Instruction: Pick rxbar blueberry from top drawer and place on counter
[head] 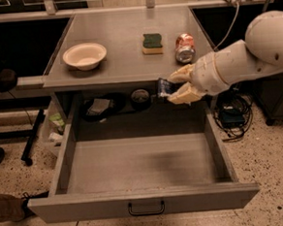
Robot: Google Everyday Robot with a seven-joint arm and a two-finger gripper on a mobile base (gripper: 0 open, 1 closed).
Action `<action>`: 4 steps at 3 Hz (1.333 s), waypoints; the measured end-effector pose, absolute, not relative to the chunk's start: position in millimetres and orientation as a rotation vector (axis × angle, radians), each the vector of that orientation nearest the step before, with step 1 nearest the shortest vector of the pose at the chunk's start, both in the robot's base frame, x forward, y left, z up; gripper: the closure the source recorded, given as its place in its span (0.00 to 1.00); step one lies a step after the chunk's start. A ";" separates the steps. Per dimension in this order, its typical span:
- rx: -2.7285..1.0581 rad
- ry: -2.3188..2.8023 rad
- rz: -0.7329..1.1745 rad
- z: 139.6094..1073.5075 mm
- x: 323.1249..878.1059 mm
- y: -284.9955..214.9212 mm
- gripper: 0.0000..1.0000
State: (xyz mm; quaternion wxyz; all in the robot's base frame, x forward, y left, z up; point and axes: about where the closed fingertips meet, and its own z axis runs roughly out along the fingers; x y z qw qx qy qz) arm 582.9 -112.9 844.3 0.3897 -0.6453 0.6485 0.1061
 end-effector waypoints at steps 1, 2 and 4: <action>-1.597 1.665 0.275 863.3 619.0 -87.1 1.00; -1.526 1.704 0.269 877.8 650.2 -61.9 1.00; -1.402 1.792 0.240 886.9 697.6 -40.7 1.00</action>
Offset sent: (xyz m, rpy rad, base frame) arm 0.1069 0.0767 0.0536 0.0860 0.0143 -0.1809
